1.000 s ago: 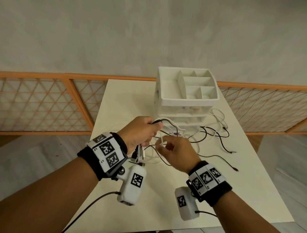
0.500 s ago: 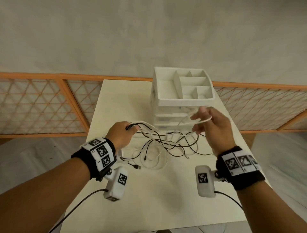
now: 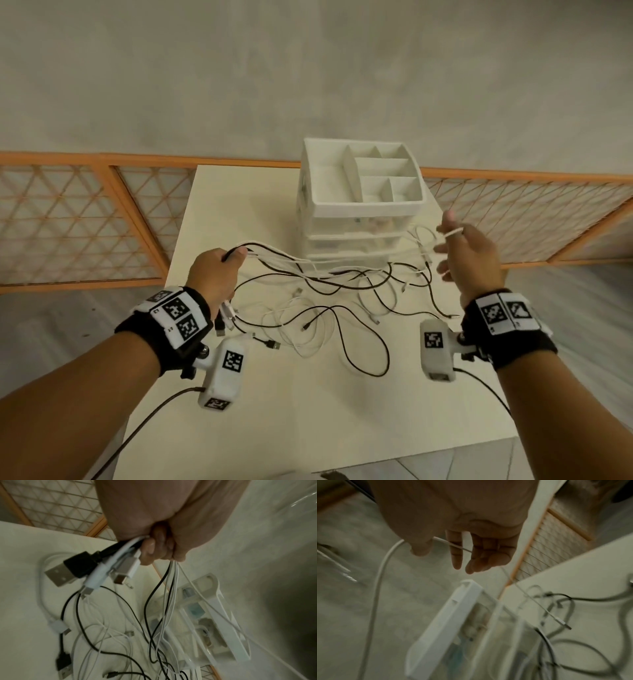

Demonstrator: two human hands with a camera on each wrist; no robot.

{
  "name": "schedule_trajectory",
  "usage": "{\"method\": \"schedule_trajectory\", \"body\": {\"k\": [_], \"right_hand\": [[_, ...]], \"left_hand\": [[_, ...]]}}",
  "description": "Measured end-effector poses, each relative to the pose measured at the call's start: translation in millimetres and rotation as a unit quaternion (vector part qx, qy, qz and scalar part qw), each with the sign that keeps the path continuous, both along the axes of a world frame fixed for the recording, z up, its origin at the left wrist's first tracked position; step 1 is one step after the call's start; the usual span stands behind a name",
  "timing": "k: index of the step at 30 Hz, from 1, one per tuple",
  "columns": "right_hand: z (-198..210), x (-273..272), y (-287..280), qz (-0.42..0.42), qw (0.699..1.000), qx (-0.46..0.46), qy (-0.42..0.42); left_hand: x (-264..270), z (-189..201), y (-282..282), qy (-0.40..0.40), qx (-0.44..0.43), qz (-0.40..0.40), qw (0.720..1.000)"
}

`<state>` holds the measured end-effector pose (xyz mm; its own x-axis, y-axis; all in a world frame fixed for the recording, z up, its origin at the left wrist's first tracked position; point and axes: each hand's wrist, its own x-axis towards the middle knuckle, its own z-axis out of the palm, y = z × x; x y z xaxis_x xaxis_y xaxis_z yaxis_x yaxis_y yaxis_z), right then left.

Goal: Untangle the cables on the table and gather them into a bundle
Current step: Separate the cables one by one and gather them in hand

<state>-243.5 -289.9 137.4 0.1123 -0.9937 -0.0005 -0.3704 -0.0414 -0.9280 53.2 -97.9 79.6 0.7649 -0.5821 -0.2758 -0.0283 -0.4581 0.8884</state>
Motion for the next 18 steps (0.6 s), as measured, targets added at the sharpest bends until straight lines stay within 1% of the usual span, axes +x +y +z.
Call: {"method": "schedule_trajectory", "body": {"k": [2,3,5,8,11,14,16,17,18], "right_hand": [[18,1,-8,0.009,0.999,-0.048,-0.016],[20,1,-13,0.014,0.998,-0.068,-0.012],[15,-2,-20,0.033,0.996,-0.085,0.023],[-6,-9,-28,0.069,0.991,-0.077,0.087],[-28,-17,-28,0.096,0.984,-0.036,0.145],[-43,-21,-23,0.091,0.983,-0.013,0.158],[-44,-22,-23,0.103,0.980,-0.023,0.168],[-42,-21,-23,0.114,0.980,-0.037,0.162],[-36,-19,-24,0.113,0.983,-0.047,0.136]], "left_hand": [[-5,-4,1,0.019,0.004,0.013,1.000],[-8,-5,1,0.030,0.000,0.015,0.999],[-12,-4,1,0.053,-0.015,0.002,0.998],[-16,3,-1,0.070,-0.036,-0.029,0.996],[-19,14,-2,0.071,-0.059,-0.051,0.994],[-19,20,1,0.072,-0.062,-0.061,0.994],[-18,21,4,0.076,-0.049,-0.063,0.994],[-18,19,5,0.078,-0.040,-0.062,0.994],[-17,17,6,0.081,-0.029,-0.055,0.995]]}}
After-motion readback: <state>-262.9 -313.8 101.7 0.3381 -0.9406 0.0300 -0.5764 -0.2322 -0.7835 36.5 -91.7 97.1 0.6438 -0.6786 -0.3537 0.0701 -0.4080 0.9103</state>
